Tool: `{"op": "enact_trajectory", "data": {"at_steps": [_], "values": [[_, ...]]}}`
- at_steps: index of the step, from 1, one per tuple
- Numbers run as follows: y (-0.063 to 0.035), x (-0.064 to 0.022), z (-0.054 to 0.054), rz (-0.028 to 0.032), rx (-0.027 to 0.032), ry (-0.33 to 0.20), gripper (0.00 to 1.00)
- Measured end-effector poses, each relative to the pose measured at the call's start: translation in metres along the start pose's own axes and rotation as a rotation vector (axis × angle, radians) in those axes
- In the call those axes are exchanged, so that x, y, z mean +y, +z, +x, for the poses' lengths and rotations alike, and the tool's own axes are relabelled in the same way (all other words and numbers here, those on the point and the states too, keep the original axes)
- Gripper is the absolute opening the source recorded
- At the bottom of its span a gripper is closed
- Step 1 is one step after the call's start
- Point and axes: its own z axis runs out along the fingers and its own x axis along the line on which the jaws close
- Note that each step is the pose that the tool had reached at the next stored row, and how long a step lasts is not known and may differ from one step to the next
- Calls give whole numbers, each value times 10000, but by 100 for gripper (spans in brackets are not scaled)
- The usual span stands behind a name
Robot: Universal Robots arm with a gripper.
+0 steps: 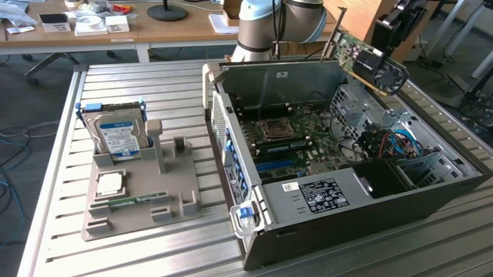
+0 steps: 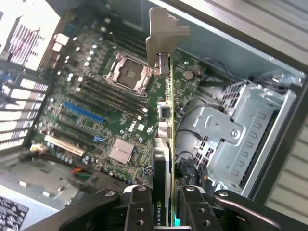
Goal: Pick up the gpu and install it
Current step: 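Insert the gpu into the slot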
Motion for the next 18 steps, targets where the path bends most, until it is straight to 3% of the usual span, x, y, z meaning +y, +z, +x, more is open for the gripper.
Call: {"op": "enact_trajectory", "data": {"at_steps": [14,16,18], "values": [[6,0,0,-68,124,-2380,27],[10,-1,0,-105,190,-3660,27],[10,-1,0,-112,203,-3915,27]]}}
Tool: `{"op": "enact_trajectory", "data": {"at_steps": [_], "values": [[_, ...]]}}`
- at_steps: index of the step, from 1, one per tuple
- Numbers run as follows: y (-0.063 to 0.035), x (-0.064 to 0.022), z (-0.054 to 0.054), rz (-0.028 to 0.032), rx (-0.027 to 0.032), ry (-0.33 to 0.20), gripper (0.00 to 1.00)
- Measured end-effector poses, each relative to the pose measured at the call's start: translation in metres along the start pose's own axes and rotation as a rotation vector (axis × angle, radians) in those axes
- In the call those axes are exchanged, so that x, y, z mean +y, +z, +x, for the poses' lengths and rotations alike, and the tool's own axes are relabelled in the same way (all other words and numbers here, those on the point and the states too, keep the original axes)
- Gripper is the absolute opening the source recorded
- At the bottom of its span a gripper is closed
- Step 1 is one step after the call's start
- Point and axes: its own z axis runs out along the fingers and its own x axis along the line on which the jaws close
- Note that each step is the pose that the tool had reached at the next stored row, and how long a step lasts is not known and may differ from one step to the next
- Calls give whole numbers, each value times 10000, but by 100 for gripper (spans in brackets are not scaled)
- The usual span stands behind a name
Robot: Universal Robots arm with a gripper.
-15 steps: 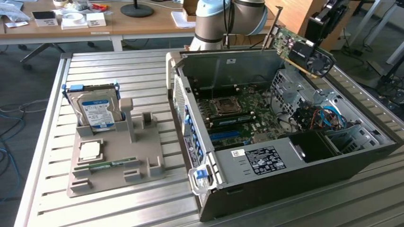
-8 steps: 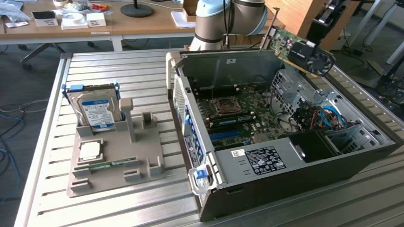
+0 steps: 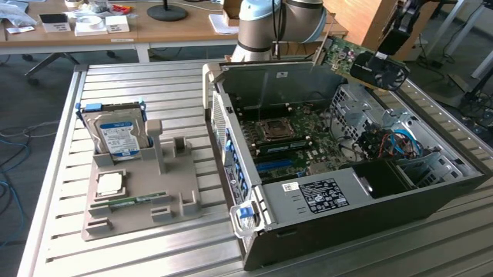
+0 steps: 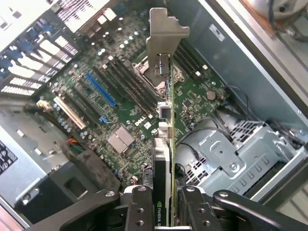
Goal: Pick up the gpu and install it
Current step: 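Insert the gpu into the slot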
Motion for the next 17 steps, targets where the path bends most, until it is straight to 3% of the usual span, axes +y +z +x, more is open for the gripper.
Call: {"op": "enact_trajectory", "data": {"at_steps": [17], "values": [[2,2,2,-61,111,-2152,27]]}}
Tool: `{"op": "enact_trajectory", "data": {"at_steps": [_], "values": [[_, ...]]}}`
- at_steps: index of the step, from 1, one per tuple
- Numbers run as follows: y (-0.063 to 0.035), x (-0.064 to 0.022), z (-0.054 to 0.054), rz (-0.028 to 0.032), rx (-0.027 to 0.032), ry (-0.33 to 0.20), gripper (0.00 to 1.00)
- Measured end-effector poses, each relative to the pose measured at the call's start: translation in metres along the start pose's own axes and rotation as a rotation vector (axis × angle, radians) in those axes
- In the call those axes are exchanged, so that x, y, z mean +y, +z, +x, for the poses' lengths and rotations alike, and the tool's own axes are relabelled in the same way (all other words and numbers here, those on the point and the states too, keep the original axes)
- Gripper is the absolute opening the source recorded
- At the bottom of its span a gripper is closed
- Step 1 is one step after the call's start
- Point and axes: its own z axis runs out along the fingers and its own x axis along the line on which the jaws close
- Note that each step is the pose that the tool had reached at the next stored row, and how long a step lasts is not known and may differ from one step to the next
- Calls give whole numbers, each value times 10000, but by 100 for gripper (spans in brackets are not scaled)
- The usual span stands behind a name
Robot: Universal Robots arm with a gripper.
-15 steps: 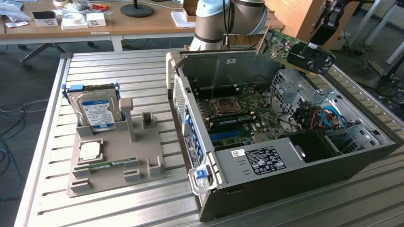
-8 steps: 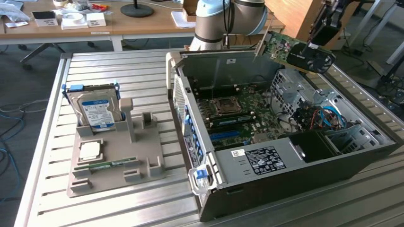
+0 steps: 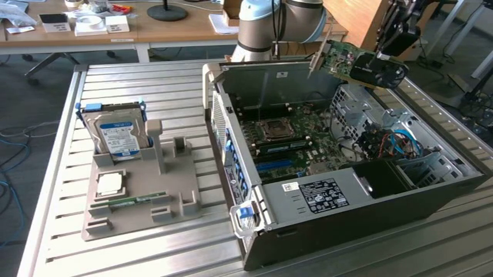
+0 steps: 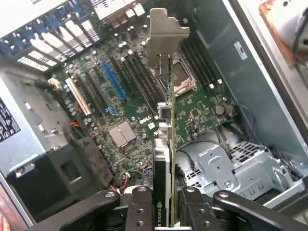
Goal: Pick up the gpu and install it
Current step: 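Insert the gpu into the slot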
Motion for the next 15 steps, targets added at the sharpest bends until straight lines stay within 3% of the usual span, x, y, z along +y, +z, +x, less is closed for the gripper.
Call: {"op": "enact_trajectory", "data": {"at_steps": [15], "values": [[0,5,3,-50,91,-1750,27]]}}
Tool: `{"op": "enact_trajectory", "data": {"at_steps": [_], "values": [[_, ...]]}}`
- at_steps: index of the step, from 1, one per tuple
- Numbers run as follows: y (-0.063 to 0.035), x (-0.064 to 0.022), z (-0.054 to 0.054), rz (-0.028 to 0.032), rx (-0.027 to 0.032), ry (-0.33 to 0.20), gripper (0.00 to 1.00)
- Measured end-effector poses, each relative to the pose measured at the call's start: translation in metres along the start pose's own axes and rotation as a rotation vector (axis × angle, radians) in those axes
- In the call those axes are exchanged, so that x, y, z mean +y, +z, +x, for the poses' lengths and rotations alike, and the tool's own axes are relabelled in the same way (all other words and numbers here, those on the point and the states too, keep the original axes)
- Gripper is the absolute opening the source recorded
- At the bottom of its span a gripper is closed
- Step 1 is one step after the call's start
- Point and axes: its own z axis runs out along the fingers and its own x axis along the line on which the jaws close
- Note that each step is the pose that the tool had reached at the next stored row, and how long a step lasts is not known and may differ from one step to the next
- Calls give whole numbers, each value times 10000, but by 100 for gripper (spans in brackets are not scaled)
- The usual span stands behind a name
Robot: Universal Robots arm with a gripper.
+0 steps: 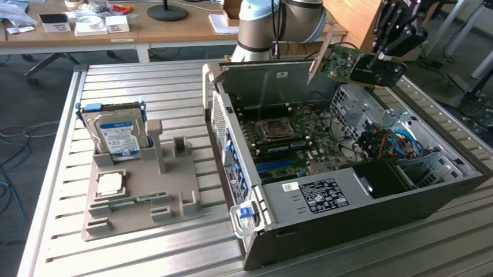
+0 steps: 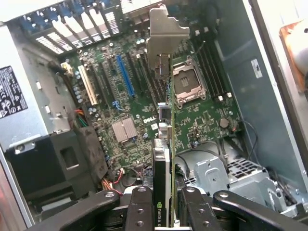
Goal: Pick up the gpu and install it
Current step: 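Insert the gpu into the slot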
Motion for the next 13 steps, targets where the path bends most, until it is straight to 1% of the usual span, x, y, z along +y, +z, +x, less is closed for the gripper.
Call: {"op": "enact_trajectory", "data": {"at_steps": [13], "values": [[0,9,3,-40,72,-1384,27]]}}
